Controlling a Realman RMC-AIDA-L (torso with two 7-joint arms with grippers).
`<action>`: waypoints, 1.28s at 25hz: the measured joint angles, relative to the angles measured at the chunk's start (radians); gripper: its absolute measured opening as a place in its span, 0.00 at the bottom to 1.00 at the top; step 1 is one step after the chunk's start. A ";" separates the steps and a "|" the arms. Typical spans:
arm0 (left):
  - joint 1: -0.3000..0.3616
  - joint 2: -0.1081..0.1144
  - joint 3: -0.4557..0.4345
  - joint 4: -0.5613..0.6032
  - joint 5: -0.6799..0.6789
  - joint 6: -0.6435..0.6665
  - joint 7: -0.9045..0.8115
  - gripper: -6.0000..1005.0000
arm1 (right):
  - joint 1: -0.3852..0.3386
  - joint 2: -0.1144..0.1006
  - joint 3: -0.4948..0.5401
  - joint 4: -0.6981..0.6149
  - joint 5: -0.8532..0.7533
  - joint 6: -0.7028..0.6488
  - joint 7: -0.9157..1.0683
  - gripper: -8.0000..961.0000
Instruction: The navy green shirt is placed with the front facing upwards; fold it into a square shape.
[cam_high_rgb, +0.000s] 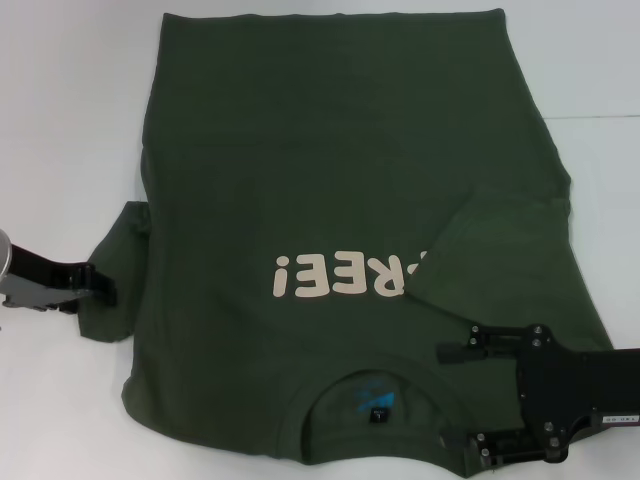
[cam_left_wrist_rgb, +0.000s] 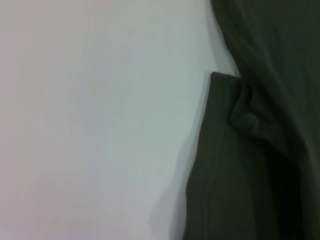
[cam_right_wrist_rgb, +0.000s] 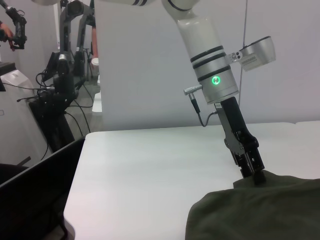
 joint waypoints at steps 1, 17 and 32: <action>0.000 0.000 0.000 0.000 0.000 0.000 0.002 0.72 | 0.000 0.000 0.000 0.000 0.000 0.000 0.000 0.91; 0.001 0.001 0.012 0.001 0.000 -0.006 0.019 0.12 | 0.000 0.000 0.008 -0.002 0.001 -0.008 0.000 0.84; 0.012 -0.001 0.076 0.023 0.002 -0.013 0.050 0.04 | 0.000 0.001 0.008 -0.001 0.002 -0.002 0.001 0.84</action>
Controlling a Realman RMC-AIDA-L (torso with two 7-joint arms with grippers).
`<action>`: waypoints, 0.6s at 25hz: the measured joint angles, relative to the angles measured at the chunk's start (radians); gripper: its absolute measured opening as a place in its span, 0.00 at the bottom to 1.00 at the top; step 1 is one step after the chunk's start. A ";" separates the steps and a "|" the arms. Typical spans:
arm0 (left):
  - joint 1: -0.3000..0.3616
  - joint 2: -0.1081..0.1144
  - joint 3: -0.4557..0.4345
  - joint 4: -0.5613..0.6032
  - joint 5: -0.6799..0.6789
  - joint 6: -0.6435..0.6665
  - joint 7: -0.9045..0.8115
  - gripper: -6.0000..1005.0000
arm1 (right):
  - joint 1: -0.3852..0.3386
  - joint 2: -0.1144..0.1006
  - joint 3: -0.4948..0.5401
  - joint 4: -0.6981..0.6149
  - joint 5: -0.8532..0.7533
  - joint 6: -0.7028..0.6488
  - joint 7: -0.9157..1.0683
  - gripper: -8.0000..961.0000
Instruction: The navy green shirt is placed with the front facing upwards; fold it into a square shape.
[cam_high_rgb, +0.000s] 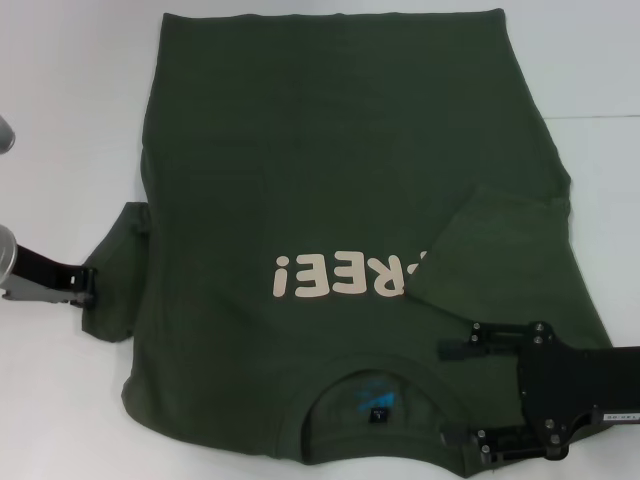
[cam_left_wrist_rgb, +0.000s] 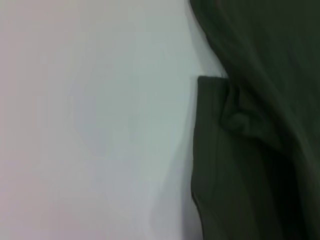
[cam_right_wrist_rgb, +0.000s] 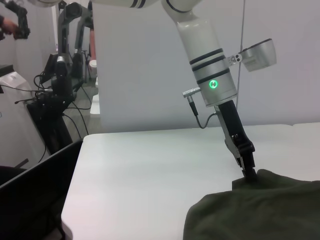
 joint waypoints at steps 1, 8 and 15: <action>0.004 0.000 0.001 0.009 0.000 0.000 0.000 0.04 | 0.000 0.000 0.000 0.000 0.000 0.000 0.000 0.84; 0.043 0.003 0.013 0.086 0.001 0.003 0.000 0.04 | 0.000 0.001 0.012 0.003 0.002 0.002 0.000 0.84; 0.089 0.012 -0.009 0.138 0.003 -0.029 0.001 0.04 | -0.001 0.001 0.015 0.006 0.002 0.005 0.000 0.84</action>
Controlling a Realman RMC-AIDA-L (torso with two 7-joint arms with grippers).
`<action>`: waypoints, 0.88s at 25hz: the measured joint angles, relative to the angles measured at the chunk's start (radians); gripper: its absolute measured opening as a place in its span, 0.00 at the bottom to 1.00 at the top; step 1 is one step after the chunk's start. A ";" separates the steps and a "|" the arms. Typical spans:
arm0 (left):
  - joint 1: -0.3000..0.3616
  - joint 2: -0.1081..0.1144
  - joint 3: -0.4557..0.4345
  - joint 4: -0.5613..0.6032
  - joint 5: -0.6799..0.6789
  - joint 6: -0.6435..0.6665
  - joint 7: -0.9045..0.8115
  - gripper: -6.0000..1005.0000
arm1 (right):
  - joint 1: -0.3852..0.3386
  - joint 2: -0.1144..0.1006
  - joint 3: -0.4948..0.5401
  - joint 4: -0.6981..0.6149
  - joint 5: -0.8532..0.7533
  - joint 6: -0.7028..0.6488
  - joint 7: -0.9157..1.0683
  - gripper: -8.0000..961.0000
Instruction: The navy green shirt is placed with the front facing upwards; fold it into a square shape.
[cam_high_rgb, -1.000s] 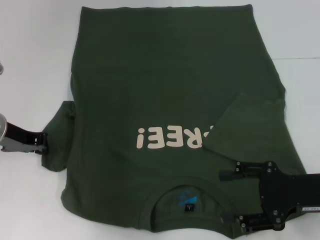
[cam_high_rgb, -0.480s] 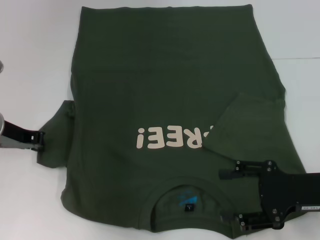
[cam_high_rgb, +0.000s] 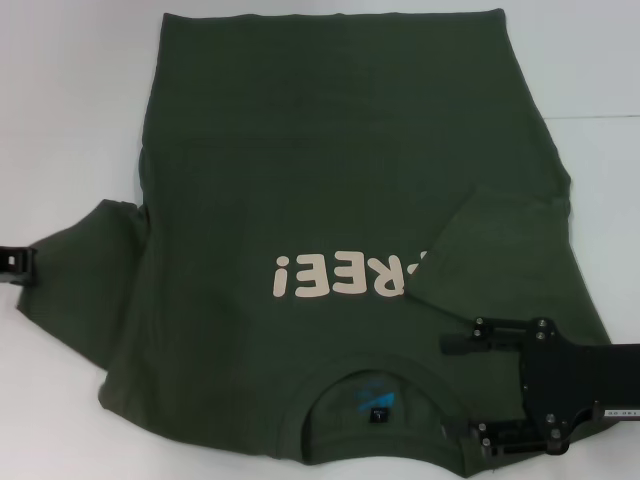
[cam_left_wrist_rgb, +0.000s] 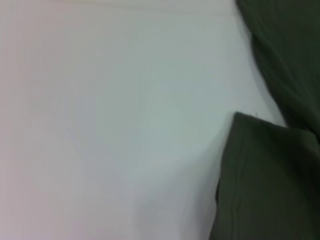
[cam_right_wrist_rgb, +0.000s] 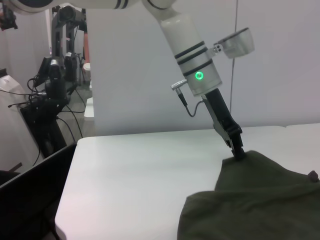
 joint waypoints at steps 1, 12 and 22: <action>0.009 0.000 -0.001 0.009 0.000 -0.012 0.000 0.04 | 0.000 0.000 0.000 0.000 0.000 0.002 0.000 0.84; 0.024 -0.001 -0.026 0.019 0.000 -0.051 0.023 0.04 | 0.000 0.000 0.000 0.014 0.000 0.013 0.000 0.84; 0.048 -0.008 -0.076 0.054 -0.002 -0.055 0.048 0.04 | 0.003 0.000 -0.001 0.020 0.000 0.031 0.000 0.84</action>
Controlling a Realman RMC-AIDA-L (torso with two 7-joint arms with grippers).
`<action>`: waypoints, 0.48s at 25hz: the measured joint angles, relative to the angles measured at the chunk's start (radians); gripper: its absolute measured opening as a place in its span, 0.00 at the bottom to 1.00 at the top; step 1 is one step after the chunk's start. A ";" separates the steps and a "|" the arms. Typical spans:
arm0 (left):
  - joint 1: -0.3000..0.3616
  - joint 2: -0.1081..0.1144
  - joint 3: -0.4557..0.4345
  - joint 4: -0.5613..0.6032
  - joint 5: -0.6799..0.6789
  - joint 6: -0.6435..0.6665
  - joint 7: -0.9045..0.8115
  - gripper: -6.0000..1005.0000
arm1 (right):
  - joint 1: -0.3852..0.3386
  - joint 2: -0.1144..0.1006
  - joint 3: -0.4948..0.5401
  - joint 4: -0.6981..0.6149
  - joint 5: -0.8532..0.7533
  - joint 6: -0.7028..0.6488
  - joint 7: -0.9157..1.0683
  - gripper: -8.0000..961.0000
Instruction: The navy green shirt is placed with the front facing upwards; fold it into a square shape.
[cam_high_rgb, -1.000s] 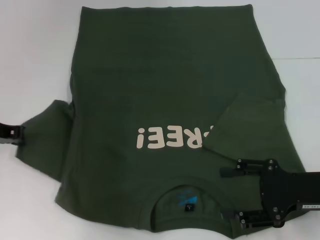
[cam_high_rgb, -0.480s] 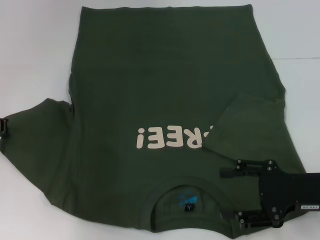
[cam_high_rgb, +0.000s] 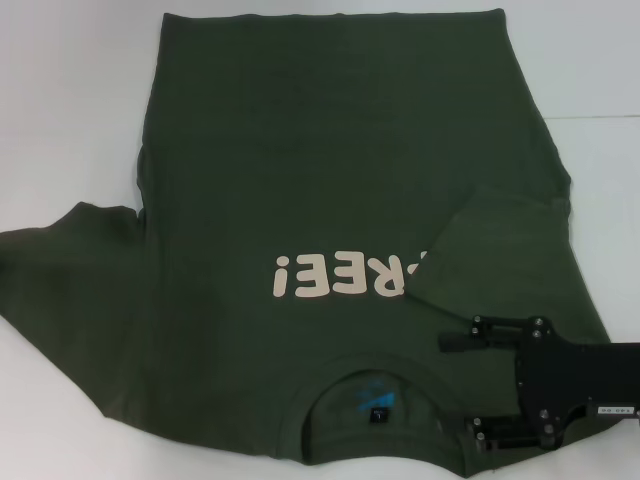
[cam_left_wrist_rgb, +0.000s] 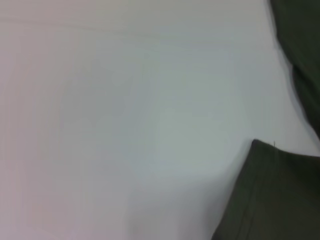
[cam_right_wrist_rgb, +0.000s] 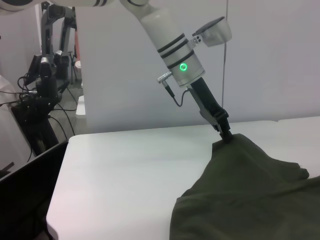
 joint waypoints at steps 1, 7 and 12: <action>0.001 -0.002 0.001 0.006 -0.001 0.001 0.001 0.04 | 0.002 0.000 -0.001 0.002 0.000 0.002 0.000 0.84; -0.023 -0.013 0.004 0.032 -0.086 0.085 0.015 0.04 | 0.006 0.000 -0.001 0.008 0.000 0.005 0.000 0.84; -0.049 -0.020 0.009 0.019 -0.297 0.169 0.060 0.04 | 0.005 0.000 0.001 0.008 0.000 0.006 0.000 0.84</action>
